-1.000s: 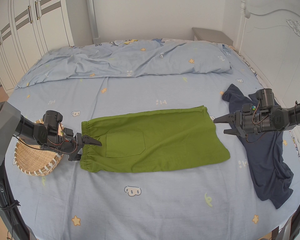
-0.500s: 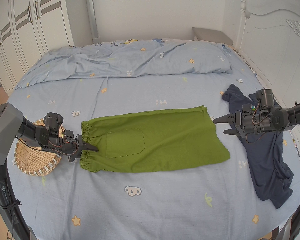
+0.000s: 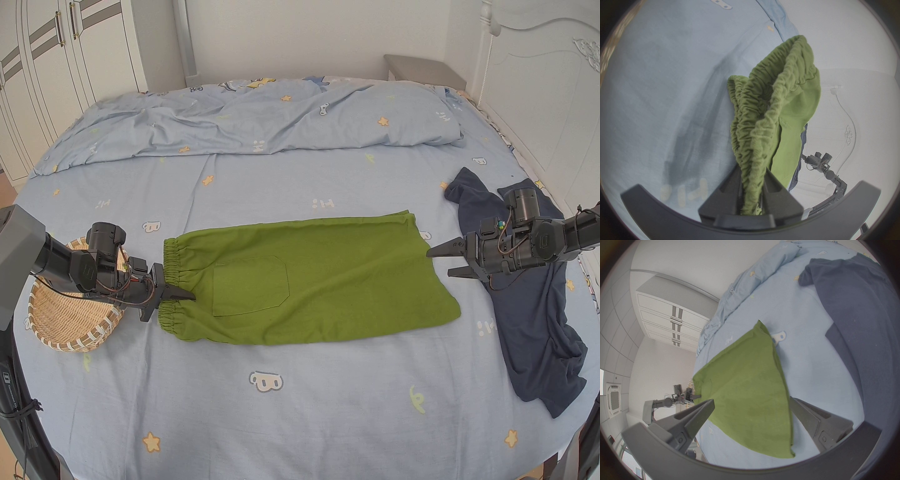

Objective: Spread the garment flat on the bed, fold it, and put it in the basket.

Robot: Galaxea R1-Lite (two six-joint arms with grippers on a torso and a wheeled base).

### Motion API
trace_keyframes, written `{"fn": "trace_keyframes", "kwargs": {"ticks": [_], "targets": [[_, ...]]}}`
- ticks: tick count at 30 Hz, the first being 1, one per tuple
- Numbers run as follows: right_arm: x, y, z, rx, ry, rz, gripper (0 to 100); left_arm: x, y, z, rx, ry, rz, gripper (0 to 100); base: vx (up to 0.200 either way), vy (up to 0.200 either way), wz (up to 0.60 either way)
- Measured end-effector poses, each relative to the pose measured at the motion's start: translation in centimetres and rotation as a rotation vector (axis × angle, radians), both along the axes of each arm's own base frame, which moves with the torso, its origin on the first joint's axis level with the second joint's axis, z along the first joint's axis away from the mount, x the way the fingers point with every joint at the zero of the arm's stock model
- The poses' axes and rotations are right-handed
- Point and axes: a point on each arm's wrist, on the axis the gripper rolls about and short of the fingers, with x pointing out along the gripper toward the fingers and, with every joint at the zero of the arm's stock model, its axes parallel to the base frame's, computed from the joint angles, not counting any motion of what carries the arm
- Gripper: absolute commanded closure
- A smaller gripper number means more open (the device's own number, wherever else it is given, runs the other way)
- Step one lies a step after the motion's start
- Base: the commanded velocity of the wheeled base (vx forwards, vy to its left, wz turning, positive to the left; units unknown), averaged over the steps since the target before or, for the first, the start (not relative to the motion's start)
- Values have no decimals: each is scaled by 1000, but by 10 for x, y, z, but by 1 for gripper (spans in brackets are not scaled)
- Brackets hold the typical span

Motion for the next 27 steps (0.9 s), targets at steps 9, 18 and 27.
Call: {"fn": "trace_keyframes", "kwargs": {"ticks": [9,18,27], "targets": [[18,-6,-27,-52,55,27,0,-3,6,7,-2,-13,16,100,0,0,0],[25,7,-42,-41,73,72,0,-4,6,9,-2,-17,15,100,0,0,0],[28,38,-52,-24,92,157,0,-4,6,9,-1,-19,16,100,0,0,0]]}}
